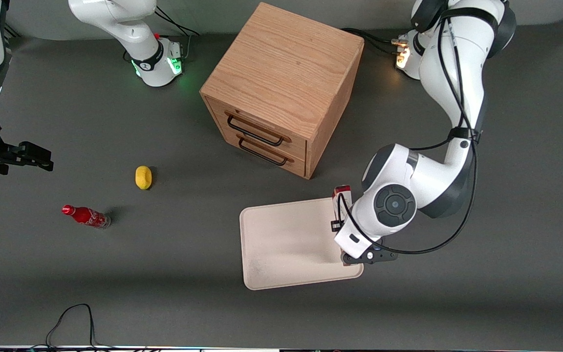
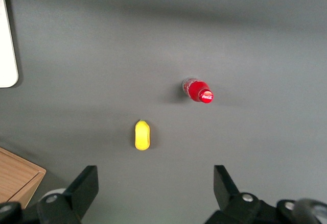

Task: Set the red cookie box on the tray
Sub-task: 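Carry the upright cookie box over the cream tray with the left gripper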

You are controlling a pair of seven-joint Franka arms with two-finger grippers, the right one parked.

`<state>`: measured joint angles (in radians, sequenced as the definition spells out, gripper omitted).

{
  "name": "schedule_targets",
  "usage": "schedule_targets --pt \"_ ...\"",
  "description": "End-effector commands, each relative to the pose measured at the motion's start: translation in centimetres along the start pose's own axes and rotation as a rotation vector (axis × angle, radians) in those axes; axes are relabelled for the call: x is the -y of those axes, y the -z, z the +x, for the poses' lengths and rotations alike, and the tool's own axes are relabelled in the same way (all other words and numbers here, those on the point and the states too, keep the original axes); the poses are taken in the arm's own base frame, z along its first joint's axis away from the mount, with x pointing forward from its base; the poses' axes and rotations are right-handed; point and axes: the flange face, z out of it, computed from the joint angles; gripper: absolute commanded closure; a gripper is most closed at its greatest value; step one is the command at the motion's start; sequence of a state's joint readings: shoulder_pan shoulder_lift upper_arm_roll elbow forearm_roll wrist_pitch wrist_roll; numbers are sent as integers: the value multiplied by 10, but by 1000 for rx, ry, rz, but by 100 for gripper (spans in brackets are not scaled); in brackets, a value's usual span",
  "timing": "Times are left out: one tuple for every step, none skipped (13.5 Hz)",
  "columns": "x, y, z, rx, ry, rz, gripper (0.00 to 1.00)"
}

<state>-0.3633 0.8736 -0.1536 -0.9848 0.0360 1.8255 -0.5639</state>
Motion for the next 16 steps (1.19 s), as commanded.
schedule_targets --pt "-2 -31 -2 -35 12 20 100" --pt "-1 -39 0 -44 13 14 100" --pt "2 -47 2 -41 17 15 100" --pt "2 -54 3 -34 18 18 100" --pt "2 -57 3 -35 18 17 100" --pt "2 -61 3 -34 17 18 100" --pt "3 -64 4 -33 19 22 100" --pt "4 -70 4 -25 20 24 100" --pt "4 -70 4 -27 22 23 100" --pt "5 -71 4 -26 23 25 100" --pt "5 -71 4 -26 23 25 100" --pt "6 -71 4 -25 24 27 24" --pt "6 -71 5 -26 23 28 0" --pt "6 -71 5 -26 23 28 0" --pt "6 -70 5 -28 22 27 0" --pt "6 -70 4 -26 22 28 0"
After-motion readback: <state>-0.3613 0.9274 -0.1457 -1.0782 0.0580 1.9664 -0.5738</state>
